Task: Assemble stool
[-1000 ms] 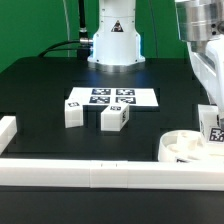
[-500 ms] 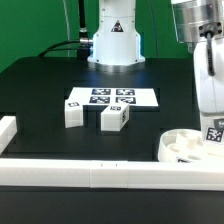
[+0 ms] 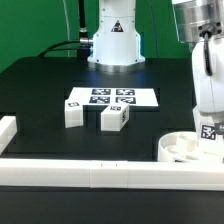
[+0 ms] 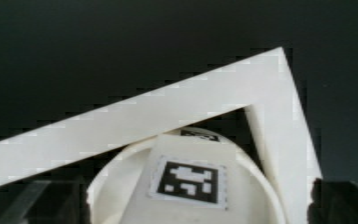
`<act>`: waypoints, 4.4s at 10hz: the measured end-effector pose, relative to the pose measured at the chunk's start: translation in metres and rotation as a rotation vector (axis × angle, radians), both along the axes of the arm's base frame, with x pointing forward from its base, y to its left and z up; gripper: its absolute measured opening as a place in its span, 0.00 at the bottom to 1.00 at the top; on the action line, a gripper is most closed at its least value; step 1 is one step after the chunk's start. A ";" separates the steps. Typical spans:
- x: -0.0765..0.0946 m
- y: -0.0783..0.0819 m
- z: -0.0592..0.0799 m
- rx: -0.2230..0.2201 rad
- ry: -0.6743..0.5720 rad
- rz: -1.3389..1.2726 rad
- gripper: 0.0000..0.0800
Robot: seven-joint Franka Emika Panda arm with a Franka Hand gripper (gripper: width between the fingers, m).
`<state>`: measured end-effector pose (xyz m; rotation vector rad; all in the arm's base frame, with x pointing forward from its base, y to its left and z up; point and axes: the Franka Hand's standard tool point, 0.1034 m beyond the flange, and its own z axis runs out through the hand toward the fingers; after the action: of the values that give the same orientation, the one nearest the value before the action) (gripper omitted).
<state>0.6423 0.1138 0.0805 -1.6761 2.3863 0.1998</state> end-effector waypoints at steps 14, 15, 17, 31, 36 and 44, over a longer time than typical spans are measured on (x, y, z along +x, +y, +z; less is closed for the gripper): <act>0.004 0.003 0.026 -0.038 -0.129 0.834 0.81; 0.004 0.003 0.026 -0.042 -0.146 0.899 0.81; 0.002 0.002 0.026 -0.055 -0.177 1.096 0.81; 0.008 -0.007 0.022 -0.271 -0.392 2.584 0.81; 0.006 -0.012 0.017 -0.256 -0.393 2.632 0.81; -0.002 -0.009 0.000 -0.259 -0.396 2.638 0.81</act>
Offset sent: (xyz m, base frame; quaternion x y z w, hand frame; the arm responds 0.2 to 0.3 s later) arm -0.0002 -0.0095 0.0337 0.0176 -0.0301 -0.0150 0.9993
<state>0.6399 0.1048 0.0801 -2.8737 -1.1456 -0.1185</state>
